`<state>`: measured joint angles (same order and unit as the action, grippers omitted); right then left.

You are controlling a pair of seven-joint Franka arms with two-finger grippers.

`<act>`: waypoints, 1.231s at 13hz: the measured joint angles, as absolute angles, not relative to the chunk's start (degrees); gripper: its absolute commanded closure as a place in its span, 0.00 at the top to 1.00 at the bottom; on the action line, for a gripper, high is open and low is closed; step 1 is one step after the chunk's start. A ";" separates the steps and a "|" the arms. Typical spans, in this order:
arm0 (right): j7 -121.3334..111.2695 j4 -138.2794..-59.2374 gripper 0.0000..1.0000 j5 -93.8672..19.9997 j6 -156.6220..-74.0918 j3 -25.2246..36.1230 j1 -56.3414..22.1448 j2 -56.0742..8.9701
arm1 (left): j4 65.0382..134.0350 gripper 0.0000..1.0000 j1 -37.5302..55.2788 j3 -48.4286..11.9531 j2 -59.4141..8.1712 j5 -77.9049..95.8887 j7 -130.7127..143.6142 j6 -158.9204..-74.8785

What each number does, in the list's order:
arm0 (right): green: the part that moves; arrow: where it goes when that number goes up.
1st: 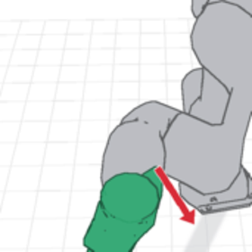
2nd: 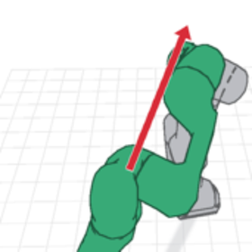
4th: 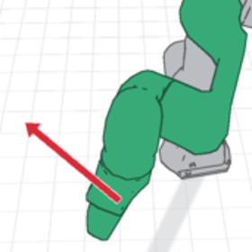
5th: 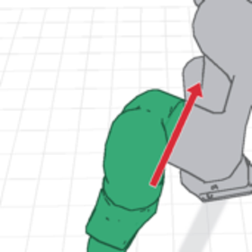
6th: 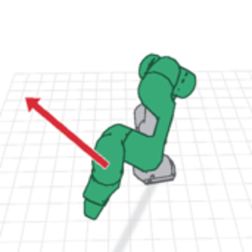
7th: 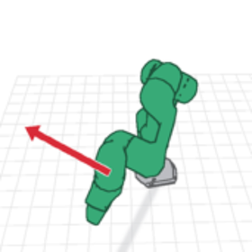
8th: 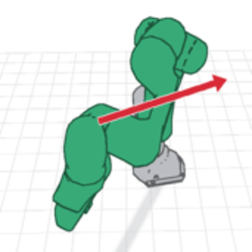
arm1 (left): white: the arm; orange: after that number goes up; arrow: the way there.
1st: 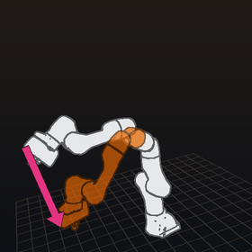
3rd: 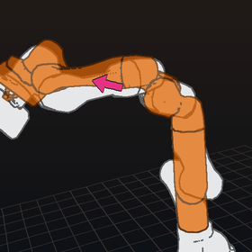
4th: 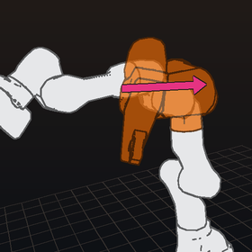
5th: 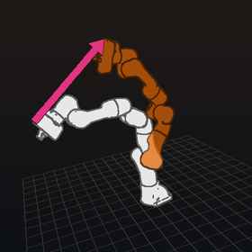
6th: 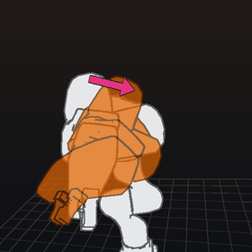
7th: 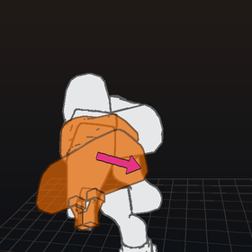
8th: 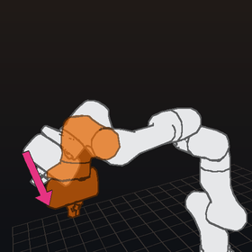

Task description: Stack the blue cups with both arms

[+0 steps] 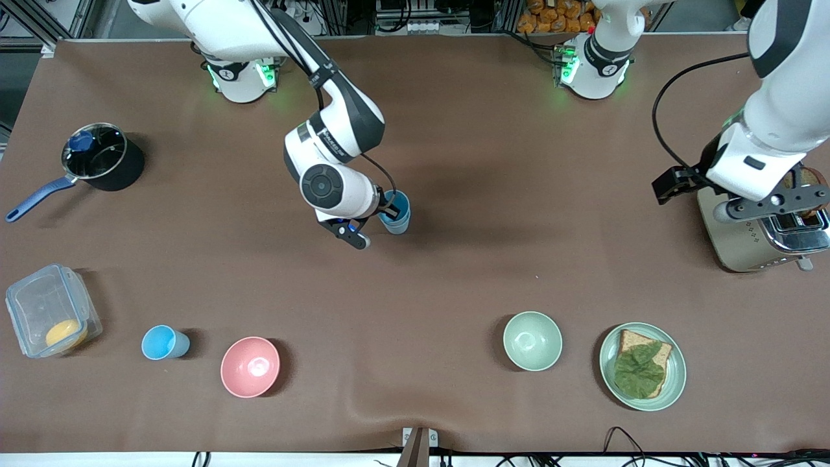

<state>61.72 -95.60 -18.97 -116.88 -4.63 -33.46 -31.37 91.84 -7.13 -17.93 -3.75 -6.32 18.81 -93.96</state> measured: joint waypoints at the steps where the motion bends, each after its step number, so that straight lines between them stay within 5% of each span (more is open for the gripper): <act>1: 62.22 -95.60 0.00 -18.81 -116.94 -4.61 -33.63 -31.54 | 91.84 1.00 -4.24 -13.91 -3.51 -6.25 16.40 -93.96; 4: 62.76 -95.60 0.01 -17.73 -116.94 -4.60 -33.99 -31.64 | 91.44 1.00 -1.43 -7.94 -2.99 -5.33 11.18 -93.85; 5: 62.81 -95.60 0.09 -17.50 -116.94 -4.58 -34.02 -31.74 | 91.23 1.00 -1.43 -7.77 -2.84 -5.21 11.04 -93.60; 6: 62.83 -95.61 0.28 -17.34 -116.94 -4.56 -34.02 -31.85 | 90.89 1.00 -1.35 -7.77 -2.71 -5.07 11.04 -93.23; 7: 62.92 -95.61 0.71 -17.16 -116.94 -4.52 -34.02 -31.94 | 90.42 1.00 -1.25 -7.77 -2.57 -4.82 11.04 -92.71; 8: 63.33 -95.60 1.00 -17.02 -116.93 -4.48 -34.02 -31.96 | 89.93 1.00 -1.23 -7.76 -2.47 -4.51 11.04 -92.24; 13: 68.38 -93.43 1.00 -16.88 -115.69 -3.78 -33.80 -31.56 | 89.50 1.00 -1.32 -7.45 -2.43 -3.63 11.04 -91.92; 16: 68.34 -86.33 1.00 -16.85 -104.43 -3.16 -29.93 -29.73 | 89.44 1.00 -1.32 -7.43 -2.43 -3.56 11.04 -91.91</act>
